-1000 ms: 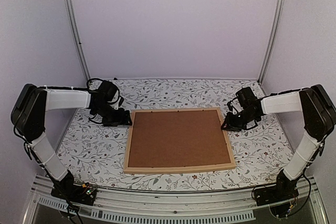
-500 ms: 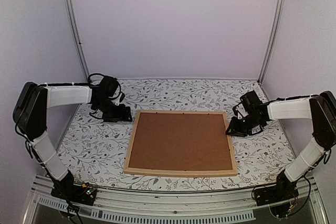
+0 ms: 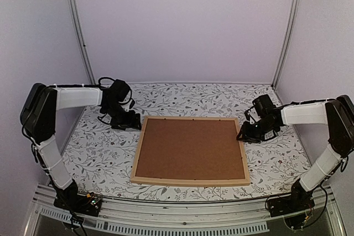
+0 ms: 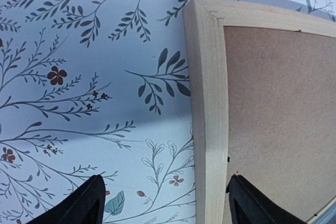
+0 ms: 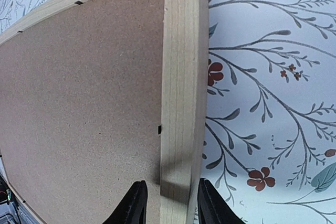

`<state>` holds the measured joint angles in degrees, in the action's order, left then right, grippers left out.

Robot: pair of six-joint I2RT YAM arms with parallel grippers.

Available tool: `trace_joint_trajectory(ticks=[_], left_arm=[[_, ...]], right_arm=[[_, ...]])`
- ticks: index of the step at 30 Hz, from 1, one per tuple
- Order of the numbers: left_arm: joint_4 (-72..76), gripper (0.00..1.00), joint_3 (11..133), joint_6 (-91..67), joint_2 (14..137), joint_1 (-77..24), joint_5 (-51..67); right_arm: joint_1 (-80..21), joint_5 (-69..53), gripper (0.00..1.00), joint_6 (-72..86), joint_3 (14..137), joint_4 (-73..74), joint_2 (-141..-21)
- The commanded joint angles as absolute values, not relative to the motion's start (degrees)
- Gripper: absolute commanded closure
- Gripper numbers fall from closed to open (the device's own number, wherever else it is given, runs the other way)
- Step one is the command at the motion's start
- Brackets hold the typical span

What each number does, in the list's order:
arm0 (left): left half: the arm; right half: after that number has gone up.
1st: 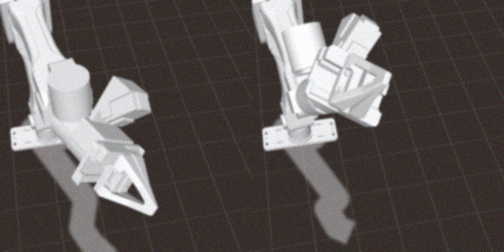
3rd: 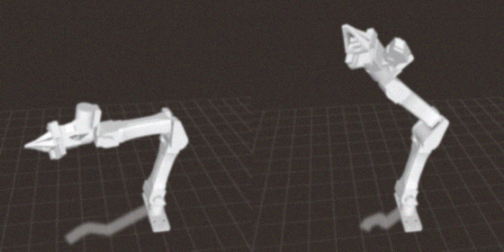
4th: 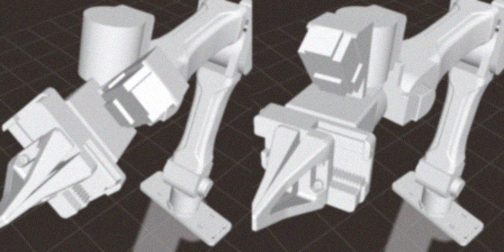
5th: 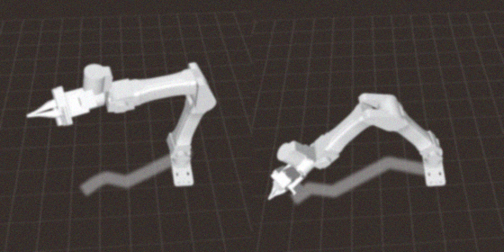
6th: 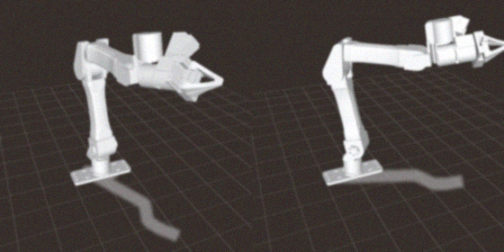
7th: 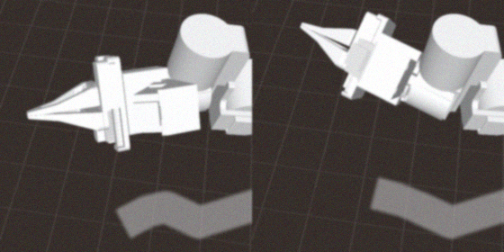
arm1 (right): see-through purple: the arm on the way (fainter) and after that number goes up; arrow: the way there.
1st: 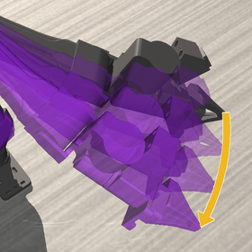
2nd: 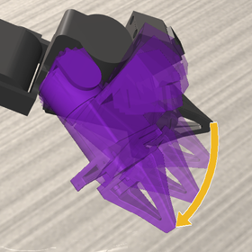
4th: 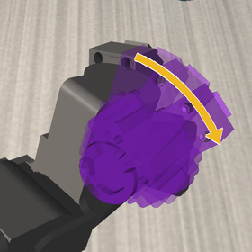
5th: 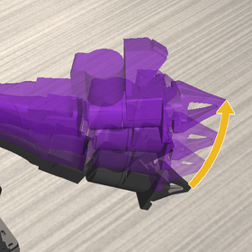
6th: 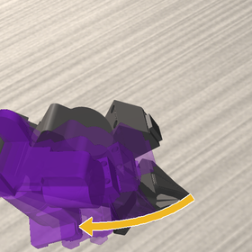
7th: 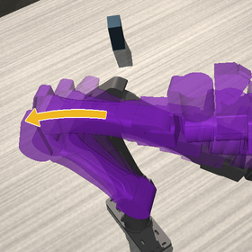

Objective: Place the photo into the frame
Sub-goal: Press the fastener onto the frame body.

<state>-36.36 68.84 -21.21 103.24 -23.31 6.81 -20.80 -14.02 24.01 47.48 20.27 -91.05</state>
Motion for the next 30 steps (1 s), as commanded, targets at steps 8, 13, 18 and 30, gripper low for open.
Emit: trace_joint_trajectory(ticks=[8,13,18,30], left_arm=[[-39.3,0.17,72.8,-22.9,108.0,-26.1,4.3],[-39.9,0.17,73.0,-23.0,108.1,-26.2,3.1],[-40.3,0.17,72.9,-23.3,108.7,-26.2,1.9],[-41.2,0.17,74.4,-23.7,110.7,-26.7,1.6]], right_arm=[[-21.0,-16.1,0.65,23.5,47.4,18.2,-92.8],[-21.0,-16.3,0.64,23.6,46.9,17.6,-92.9],[-21.0,-16.4,0.64,23.6,46.6,17.4,-92.9],[-21.0,-16.6,0.64,23.5,45.5,16.5,-92.9]])
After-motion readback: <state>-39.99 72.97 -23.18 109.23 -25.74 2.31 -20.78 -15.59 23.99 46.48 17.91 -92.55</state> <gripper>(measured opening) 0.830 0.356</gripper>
